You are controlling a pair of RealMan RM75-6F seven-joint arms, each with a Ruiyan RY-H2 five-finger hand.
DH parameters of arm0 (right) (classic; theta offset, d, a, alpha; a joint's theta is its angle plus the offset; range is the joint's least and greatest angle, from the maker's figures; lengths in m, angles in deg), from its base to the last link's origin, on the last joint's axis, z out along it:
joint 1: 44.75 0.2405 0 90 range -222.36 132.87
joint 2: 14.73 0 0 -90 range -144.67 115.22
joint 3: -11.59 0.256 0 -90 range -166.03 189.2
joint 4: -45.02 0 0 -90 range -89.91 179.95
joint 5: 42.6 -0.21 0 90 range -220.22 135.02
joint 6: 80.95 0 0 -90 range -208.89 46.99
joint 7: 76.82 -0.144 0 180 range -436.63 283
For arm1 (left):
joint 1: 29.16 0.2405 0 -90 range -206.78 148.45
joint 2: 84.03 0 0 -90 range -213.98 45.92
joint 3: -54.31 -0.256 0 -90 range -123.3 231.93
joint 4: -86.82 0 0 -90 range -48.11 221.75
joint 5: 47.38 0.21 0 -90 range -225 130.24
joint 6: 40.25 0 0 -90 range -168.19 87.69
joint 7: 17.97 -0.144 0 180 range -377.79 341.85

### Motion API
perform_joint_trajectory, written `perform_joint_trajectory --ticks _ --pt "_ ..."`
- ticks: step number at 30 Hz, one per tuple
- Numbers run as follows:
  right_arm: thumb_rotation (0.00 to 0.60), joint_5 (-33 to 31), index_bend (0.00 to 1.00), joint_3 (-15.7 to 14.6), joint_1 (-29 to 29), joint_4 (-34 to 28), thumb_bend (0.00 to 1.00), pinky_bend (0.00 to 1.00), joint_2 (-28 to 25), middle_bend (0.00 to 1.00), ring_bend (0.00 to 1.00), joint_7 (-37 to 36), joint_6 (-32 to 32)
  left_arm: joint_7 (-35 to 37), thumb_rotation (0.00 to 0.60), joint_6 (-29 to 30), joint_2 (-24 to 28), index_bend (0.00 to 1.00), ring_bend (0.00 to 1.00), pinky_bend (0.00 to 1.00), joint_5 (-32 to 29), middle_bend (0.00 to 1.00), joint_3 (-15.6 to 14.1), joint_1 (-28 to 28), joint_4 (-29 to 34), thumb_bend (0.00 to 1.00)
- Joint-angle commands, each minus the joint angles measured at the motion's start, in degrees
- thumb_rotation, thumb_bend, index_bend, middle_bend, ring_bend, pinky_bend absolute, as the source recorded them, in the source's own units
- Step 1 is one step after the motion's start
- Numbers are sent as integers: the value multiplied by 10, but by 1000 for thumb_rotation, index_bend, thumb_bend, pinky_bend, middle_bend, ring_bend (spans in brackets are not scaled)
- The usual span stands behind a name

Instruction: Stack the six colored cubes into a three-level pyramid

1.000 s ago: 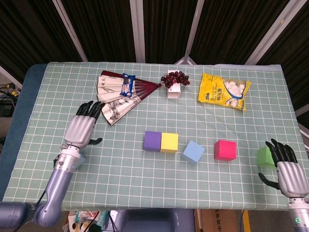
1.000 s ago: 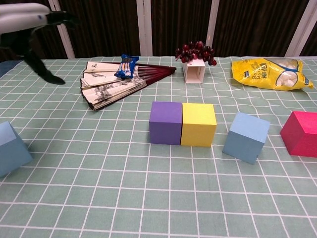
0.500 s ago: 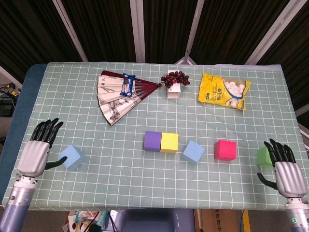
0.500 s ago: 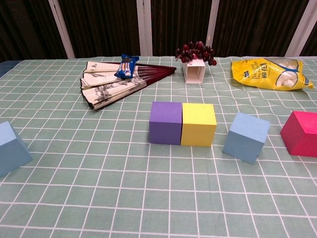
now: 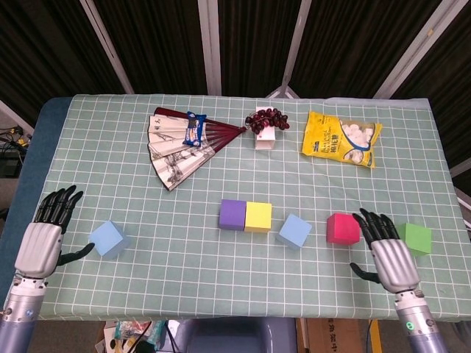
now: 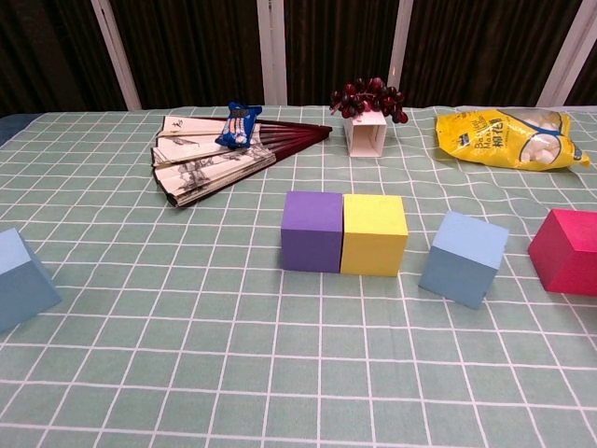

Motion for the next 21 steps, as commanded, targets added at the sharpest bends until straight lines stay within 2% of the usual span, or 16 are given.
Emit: perform_joint_trajectory --ticks 1,12,21 --pt "600 -26 0 10 28 -32 229 0 33 0 0 51 -31 3 600 -6 0 0 7 50 4 0 6 3 -3 91" --pt "600 -112 0 40 83 -33 230 0 153 0 0 159 -60 29 600 -37 3 0 7 50 -1 0 31 14 -16 91" --pt "600 -170 0 63 125 12 229 0 248 0 0 216 -60 47 600 -57 6 0 7 50 -5 1 48 20 -20 91"
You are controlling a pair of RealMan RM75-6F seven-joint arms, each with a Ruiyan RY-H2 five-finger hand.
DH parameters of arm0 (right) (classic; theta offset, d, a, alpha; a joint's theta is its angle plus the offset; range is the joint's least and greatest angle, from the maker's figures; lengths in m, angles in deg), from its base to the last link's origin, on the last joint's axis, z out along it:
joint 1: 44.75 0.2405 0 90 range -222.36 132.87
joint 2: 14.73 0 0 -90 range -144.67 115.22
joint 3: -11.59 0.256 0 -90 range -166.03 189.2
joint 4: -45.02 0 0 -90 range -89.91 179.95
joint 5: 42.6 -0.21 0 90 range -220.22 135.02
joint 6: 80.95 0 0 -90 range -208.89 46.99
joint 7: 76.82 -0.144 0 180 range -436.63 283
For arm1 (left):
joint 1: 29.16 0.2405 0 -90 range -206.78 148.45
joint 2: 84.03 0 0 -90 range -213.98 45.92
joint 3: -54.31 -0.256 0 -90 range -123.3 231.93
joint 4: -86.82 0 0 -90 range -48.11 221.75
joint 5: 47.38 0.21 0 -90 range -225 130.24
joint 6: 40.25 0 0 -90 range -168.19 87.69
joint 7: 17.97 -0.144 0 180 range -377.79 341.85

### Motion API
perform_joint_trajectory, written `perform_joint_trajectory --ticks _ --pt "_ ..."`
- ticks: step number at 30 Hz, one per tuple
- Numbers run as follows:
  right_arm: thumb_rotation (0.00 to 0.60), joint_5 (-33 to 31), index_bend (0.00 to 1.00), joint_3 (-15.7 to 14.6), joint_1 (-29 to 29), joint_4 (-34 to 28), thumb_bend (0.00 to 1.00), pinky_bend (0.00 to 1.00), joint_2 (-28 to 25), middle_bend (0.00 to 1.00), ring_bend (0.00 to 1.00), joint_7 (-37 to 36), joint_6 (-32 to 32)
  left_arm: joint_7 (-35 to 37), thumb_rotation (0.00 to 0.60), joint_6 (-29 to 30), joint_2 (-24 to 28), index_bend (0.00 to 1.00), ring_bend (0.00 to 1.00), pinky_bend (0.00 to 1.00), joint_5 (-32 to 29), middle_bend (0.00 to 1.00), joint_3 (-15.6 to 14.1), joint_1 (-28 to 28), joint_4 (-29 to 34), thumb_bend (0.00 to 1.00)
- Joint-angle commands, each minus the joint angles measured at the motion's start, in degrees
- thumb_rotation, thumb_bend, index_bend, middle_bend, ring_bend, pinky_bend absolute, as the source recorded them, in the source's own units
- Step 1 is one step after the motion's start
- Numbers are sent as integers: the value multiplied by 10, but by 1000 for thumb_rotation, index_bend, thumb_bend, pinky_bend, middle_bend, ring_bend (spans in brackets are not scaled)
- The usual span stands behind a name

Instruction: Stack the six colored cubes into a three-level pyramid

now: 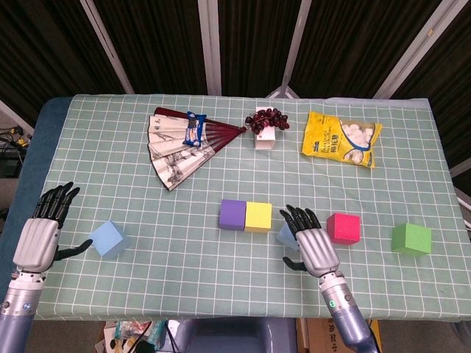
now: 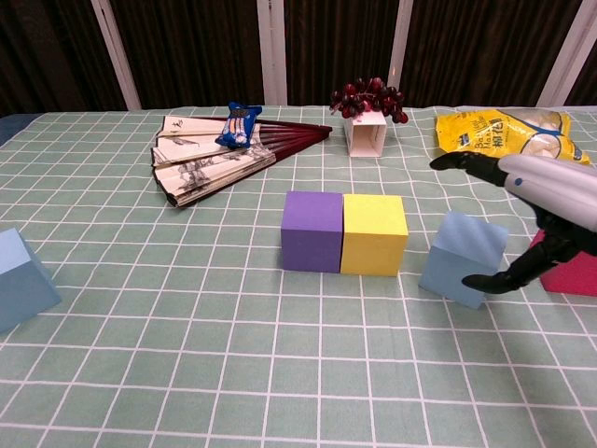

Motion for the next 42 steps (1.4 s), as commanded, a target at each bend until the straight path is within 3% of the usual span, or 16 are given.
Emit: perform_joint_trajectory --ticks 1,11,21,30,42 --pt "600 -22 0 10 18 26 229 0 33 0 0 21 2 4 600 -5 1 0 7 50 -2 1 4 2 -1 91" --pt "600 -59 0 31 43 92 228 0 76 0 0 41 17 15 600 -19 5 0 7 50 -3 1 18 9 0 91" --pt "600 -86 0 25 42 104 226 0 59 0 0 44 23 16 600 -31 9 0 7 50 0 1 25 15 6 91" --pt "600 -98 0 19 44 108 381 0 48 0 0 38 24 14 600 -37 10 0 7 50 3 1 31 19 9 91" --pt "600 -119 0 16 56 96 382 0 25 1 0 22 -3 16 600 -52 14 0 7 50 -1 2 36 22 15 91"
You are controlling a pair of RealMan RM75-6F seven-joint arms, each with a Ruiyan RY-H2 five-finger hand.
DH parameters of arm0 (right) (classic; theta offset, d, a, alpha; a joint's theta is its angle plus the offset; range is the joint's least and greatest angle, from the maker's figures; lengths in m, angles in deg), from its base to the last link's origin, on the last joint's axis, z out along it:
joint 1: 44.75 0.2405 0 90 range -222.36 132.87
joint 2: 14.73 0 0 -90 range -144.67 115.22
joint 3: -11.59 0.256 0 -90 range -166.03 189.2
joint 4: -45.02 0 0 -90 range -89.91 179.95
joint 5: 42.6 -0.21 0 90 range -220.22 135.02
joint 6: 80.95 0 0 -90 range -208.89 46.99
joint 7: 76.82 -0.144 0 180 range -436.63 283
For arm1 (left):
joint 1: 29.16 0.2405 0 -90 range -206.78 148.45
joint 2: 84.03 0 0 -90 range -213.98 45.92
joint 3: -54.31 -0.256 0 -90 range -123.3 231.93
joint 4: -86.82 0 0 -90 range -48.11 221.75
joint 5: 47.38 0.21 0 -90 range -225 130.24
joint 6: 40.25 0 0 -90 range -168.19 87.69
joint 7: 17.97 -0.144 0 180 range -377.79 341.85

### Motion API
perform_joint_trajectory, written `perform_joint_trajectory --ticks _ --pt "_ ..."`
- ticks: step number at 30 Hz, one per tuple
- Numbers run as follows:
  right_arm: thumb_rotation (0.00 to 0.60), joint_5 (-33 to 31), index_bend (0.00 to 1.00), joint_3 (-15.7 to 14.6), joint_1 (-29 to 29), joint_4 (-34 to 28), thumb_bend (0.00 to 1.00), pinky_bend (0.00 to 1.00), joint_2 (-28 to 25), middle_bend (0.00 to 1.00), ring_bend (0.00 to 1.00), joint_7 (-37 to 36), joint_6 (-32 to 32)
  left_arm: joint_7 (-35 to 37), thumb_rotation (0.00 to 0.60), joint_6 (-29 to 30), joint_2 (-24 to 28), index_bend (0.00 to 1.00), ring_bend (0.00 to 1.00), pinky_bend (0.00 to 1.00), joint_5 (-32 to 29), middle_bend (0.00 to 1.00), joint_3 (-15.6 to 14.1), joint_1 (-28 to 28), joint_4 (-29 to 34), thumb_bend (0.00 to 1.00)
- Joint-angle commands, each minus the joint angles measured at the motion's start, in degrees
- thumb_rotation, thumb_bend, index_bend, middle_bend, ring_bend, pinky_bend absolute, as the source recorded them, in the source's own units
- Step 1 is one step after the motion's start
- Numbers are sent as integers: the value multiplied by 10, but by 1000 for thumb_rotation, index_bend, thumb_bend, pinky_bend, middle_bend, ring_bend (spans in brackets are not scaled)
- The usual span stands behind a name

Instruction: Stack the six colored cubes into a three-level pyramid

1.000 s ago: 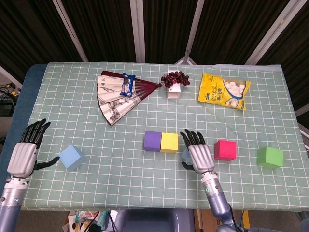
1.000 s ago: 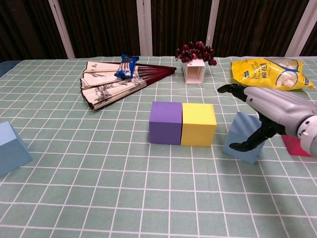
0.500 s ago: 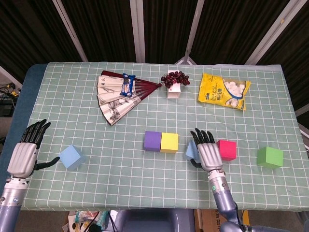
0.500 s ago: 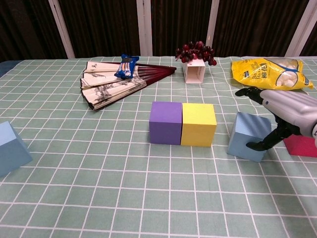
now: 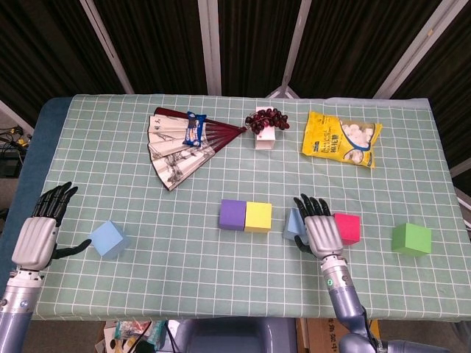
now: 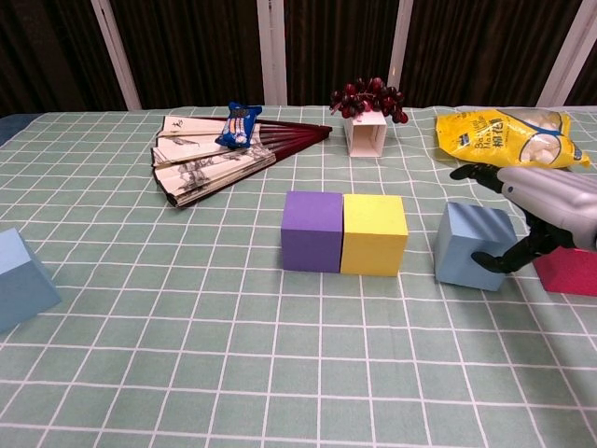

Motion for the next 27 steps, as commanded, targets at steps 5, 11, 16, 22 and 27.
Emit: perform_joint_trajectory --ticks 5,11,16,22,27 --pt "600 -25 0 -1 8 -8 382 0 -10 89 1 -9 -17 0 600 -4 1 0 7 50 0 3 3 2 2 91" --pt "600 -36 0 4 15 -5 383 0 -14 174 37 -18 -19 1 600 -8 2 0 7 50 -1 3 6 3 2 91" --pt "600 -41 0 6 19 1 383 0 -16 231 78 -28 -21 0 600 -10 1 0 7 50 -1 4 8 4 2 91" --pt "600 -46 0 3 23 3 383 0 -17 284 123 -33 -20 0 600 -11 1 0 7 50 -1 4 10 5 3 91" --pt "600 -46 0 0 25 4 383 0 -16 326 169 -35 -15 0 600 -12 1 0 7 50 0 4 11 7 3 91"
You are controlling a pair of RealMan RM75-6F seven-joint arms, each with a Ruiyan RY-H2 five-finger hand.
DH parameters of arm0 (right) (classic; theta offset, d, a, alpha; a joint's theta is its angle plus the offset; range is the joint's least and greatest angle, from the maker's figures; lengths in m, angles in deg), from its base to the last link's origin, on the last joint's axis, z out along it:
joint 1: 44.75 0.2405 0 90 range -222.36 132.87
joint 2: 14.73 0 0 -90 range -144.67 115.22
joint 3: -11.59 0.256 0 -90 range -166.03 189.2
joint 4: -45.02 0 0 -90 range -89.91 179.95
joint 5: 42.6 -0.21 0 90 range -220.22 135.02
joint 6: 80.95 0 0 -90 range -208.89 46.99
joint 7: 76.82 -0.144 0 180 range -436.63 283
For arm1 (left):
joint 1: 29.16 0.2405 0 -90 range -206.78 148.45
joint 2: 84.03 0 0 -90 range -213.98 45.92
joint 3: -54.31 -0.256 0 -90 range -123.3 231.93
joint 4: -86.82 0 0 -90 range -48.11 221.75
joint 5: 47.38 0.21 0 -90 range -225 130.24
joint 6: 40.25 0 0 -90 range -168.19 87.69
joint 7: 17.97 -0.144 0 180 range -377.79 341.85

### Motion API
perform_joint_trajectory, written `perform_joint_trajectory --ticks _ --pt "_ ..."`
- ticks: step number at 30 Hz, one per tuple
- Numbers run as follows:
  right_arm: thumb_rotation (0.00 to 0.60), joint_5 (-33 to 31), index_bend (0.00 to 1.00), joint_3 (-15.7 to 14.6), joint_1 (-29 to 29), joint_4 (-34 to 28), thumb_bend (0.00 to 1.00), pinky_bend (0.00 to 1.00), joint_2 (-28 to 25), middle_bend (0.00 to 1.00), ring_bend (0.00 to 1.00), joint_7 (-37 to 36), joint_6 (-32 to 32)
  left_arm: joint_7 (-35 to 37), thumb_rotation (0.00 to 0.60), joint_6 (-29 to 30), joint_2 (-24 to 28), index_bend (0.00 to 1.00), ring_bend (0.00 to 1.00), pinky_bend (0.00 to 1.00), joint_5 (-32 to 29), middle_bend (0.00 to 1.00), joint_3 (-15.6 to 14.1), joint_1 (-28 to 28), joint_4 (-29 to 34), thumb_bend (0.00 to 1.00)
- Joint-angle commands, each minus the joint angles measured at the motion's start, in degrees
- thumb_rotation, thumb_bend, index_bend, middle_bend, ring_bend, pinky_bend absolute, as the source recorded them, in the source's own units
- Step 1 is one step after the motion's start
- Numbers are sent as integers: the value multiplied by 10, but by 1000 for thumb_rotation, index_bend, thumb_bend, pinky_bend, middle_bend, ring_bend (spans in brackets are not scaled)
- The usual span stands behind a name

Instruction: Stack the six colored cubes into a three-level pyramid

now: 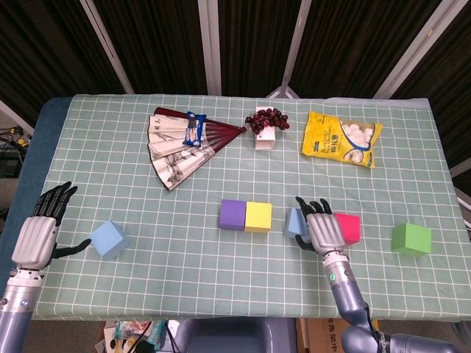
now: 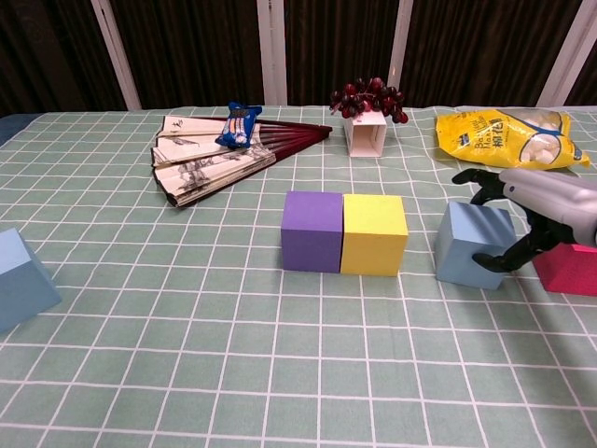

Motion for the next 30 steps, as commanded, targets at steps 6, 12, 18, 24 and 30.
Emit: perform_joint_trajectory --ticks 6,12,18,24,30 --pt "600 31 0 -8 2 12 382 0 -1 327 173 -27 -2 1 600 -1 0 0 7 50 1 4 2 2 0 91" --pt "600 73 0 -12 7 34 383 0 -11 327 173 -71 -22 1 600 -2 -1 0 7 50 1 4 4 2 0 91" --pt "600 89 0 -15 16 47 382 0 -23 327 173 -95 -47 0 600 -3 -1 0 7 50 0 4 5 3 0 91" --pt "600 92 0 -17 26 56 382 0 -25 327 173 -102 -65 -1 600 -6 -1 0 7 50 -2 4 7 3 0 91" --pt "600 102 0 -19 36 66 383 0 -20 327 173 -99 -71 0 600 -10 -1 0 7 50 -7 4 9 3 1 91"
